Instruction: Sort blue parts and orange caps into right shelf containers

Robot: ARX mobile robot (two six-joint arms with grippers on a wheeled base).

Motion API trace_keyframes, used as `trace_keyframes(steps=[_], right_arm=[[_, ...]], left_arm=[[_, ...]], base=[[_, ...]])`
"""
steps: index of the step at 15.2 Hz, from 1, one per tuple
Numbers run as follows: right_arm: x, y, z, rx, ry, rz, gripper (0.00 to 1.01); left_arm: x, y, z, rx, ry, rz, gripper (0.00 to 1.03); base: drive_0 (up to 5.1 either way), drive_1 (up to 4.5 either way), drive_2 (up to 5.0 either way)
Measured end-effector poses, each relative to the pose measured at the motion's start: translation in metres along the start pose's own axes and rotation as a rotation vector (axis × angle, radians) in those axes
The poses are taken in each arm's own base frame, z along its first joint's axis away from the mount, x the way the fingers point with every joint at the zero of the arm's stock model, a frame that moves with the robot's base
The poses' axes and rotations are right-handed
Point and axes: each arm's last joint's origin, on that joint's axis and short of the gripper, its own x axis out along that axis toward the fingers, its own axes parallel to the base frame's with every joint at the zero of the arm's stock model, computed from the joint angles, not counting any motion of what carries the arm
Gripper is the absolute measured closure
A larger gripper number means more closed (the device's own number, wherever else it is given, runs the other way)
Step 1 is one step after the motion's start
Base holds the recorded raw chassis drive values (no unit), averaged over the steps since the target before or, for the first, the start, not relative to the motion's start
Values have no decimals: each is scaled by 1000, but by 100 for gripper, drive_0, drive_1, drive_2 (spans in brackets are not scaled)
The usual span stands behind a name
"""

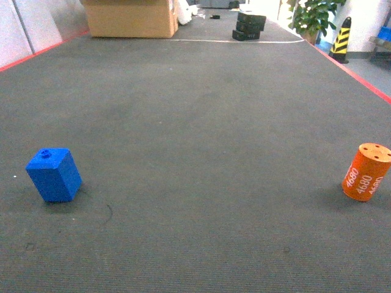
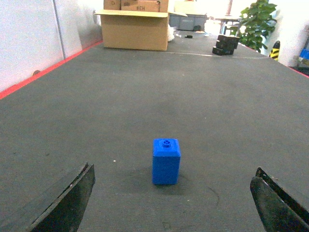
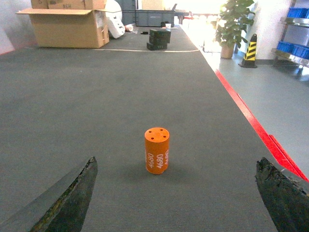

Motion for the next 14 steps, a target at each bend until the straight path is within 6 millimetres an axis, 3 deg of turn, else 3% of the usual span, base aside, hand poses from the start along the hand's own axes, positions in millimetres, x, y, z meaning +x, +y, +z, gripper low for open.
trace_keyframes(steps=[14], right_arm=[[0, 0, 0, 0, 0, 0, 3]], left_arm=[[0, 0, 0, 0, 0, 0, 5]], base=[[0, 0, 0]])
